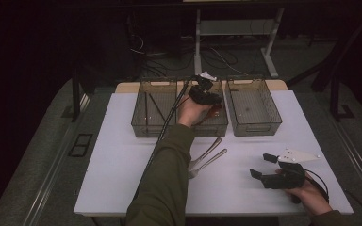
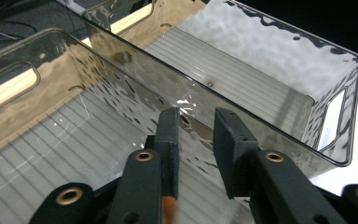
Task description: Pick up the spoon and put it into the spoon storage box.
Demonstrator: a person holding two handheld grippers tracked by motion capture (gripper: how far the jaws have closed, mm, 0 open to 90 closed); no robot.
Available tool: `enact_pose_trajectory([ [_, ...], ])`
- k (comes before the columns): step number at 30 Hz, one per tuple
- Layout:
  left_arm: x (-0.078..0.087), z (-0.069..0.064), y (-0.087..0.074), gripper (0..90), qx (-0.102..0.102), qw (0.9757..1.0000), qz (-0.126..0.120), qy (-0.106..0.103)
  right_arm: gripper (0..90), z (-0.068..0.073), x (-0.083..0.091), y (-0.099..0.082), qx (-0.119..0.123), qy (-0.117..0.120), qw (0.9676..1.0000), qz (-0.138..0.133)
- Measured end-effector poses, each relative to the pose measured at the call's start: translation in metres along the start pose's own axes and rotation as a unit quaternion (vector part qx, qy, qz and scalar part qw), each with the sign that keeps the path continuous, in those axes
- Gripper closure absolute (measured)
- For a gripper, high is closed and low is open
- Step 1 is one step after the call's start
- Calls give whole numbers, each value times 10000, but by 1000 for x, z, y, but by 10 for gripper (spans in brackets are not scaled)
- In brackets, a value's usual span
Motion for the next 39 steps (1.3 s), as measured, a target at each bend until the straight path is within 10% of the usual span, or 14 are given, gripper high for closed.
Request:
enact_pose_trajectory([
  [39, 57, -61, -29, 327, -471, 9979, -200, -392, 168, 1, -3, 1, 21, -26, 10000, 37],
])
Point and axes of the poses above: each handheld gripper's, and its own axes: x roughly backward along the jaws, y roughly out of its top, z roughly to its left, the point moved 7 cm from there along -x, roughly forward along the jaws, and after that the axes turned 15 degrees about -y, right-handed, at the moved point
